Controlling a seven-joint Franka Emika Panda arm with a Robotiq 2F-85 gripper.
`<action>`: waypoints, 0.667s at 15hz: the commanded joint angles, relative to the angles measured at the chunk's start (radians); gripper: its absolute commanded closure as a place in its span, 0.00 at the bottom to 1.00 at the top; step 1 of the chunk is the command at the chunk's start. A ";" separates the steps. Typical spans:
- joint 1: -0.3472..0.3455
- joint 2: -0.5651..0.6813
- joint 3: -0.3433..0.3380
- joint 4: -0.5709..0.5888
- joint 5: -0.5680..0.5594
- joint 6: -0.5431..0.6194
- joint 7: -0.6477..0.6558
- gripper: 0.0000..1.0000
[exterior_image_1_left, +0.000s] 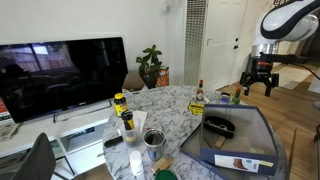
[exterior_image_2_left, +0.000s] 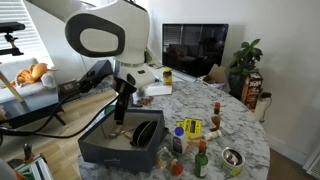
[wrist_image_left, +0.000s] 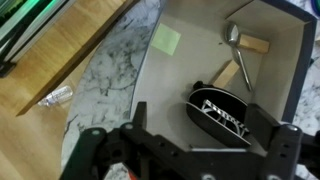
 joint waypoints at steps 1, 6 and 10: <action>0.025 0.145 0.000 0.095 -0.102 0.026 -0.105 0.00; 0.025 0.086 -0.009 0.061 -0.063 0.013 -0.052 0.00; 0.016 0.161 -0.021 0.080 -0.127 0.088 -0.118 0.00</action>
